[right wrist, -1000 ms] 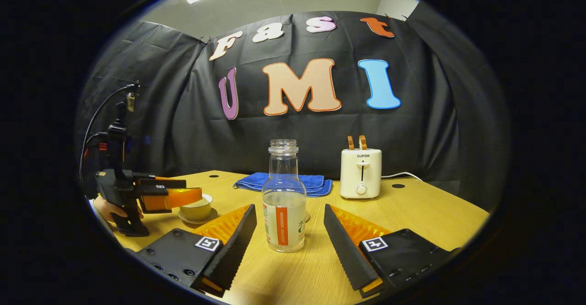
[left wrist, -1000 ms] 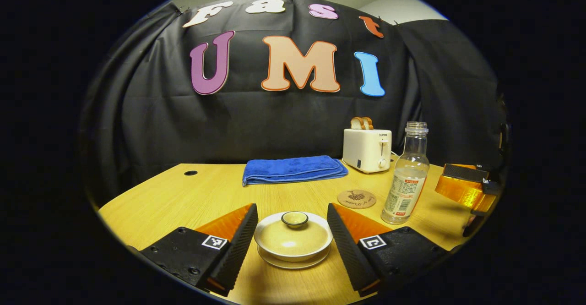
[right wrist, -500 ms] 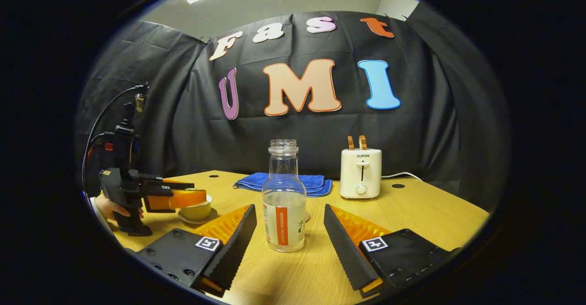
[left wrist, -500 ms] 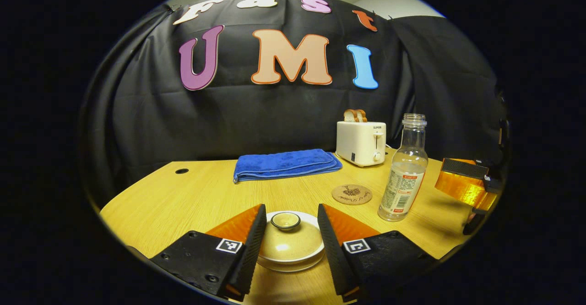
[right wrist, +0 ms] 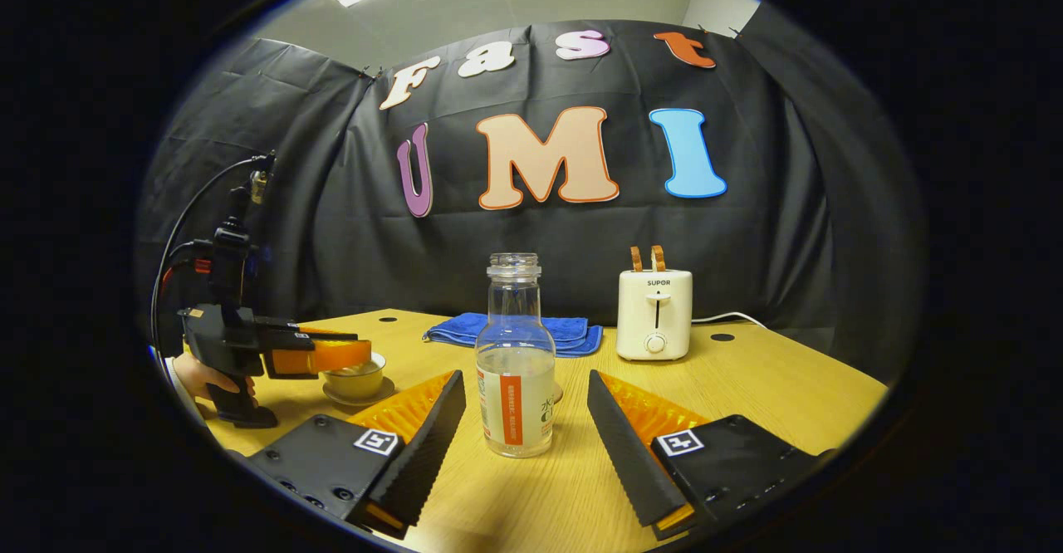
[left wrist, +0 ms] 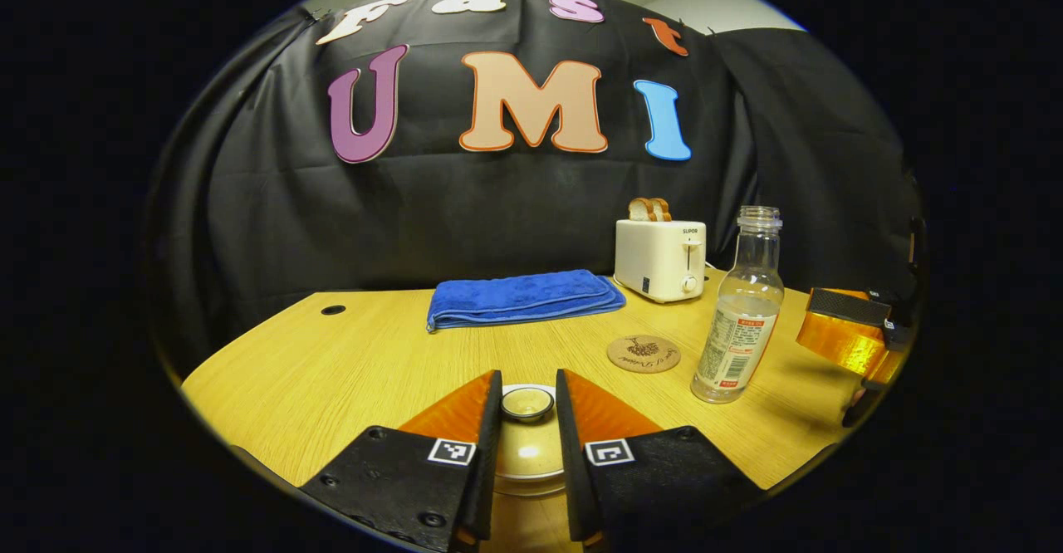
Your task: Open the teacup lid with one hand, grasp the water bottle and pour water into the teacup with the other hand; after pouring, place the water bottle on the coaster and then close the teacup lid.
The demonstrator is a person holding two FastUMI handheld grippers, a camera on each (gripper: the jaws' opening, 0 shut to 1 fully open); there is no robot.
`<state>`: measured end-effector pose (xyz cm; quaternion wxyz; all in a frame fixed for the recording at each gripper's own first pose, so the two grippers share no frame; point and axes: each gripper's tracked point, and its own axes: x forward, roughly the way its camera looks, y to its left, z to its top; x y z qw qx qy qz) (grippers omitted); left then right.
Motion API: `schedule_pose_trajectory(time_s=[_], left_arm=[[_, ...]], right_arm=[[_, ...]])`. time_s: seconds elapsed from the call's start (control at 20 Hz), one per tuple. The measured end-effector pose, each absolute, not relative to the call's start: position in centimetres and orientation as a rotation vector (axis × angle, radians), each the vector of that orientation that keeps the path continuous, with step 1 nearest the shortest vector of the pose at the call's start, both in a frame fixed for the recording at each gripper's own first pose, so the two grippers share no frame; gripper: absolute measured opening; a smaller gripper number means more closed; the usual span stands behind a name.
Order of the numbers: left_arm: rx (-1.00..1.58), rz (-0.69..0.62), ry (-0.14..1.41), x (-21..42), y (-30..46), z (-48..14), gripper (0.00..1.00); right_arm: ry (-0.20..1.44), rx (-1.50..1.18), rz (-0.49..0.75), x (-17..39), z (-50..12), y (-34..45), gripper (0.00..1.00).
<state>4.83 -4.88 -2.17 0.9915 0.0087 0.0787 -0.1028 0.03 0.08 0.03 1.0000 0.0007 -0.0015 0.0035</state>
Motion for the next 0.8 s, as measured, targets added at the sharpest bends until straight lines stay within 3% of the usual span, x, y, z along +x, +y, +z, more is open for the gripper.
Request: schedule_pose_trajectory(time_s=[0.1, 0.8], left_arm=[[0.017, -0.206, 0.158, 4.8, -4.9, -2.1, 0.29], [-0.009, -0.167, 0.088, 4.4, -3.7, -1.1, 0.27]], right_arm=[[-0.003, 0.001, 0.007, 0.0, 0.1, 0.1, 0.93], [-0.003, 0.002, 0.007, 0.0, 0.1, 0.1, 0.95]])
